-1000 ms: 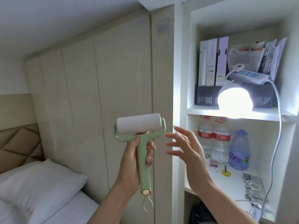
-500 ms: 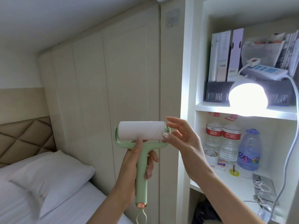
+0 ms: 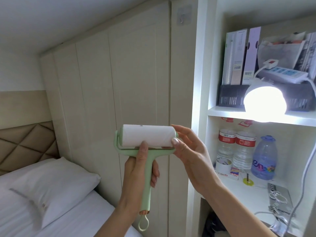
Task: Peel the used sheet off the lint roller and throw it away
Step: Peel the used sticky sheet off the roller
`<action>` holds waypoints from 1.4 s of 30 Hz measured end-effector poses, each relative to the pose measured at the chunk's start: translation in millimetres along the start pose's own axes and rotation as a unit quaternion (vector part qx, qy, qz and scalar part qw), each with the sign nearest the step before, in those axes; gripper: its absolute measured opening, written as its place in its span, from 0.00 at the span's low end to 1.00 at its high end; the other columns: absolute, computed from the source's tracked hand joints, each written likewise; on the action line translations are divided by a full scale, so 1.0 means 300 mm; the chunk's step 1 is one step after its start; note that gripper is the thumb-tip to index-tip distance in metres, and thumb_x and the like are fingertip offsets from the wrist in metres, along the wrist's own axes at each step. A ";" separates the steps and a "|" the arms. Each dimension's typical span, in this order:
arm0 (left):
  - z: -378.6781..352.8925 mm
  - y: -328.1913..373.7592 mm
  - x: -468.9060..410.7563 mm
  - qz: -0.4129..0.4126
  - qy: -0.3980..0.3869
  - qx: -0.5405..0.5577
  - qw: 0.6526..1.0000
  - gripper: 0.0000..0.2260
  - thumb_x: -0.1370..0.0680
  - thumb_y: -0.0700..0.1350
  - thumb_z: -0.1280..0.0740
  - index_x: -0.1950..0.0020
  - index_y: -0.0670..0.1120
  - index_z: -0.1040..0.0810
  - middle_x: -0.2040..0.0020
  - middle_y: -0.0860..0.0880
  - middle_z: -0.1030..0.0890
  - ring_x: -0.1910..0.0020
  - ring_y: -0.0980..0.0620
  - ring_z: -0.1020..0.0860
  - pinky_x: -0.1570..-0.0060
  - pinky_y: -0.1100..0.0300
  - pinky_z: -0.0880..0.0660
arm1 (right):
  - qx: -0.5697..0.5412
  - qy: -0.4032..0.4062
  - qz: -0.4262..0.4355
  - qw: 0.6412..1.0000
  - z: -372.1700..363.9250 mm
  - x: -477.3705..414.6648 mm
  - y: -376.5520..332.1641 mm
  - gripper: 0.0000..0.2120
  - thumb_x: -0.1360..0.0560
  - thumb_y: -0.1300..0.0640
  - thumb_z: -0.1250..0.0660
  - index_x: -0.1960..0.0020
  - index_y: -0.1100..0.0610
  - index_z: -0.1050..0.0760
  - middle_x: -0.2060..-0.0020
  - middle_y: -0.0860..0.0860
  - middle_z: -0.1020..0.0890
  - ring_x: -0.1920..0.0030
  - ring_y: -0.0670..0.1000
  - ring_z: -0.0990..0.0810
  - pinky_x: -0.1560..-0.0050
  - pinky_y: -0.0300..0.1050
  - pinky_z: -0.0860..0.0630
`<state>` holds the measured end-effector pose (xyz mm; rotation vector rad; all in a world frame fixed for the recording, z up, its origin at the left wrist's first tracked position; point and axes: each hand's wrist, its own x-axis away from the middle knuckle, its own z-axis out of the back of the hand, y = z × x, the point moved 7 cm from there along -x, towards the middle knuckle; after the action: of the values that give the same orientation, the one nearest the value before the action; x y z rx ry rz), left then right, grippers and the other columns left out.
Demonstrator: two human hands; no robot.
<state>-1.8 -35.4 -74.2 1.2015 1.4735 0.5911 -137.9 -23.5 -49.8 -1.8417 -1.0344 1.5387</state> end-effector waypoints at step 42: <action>-0.033 0.068 0.062 -0.054 0.021 -0.040 0.998 0.23 0.30 0.65 0.41 0.71 0.46 0.29 0.84 0.49 0.33 0.85 0.55 0.37 0.83 0.67 0.40 | 0.065 0.181 0.261 0.946 -0.015 0.073 -0.131 0.21 0.33 0.73 0.30 0.62 0.46 0.20 0.61 0.44 0.14 0.62 0.46 0.18 0.59 0.40 0.22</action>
<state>-1.6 -8.8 -61.7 1.0460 1.5251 0.5999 -141.1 17.2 -30.4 -2.3029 -0.2784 1.4094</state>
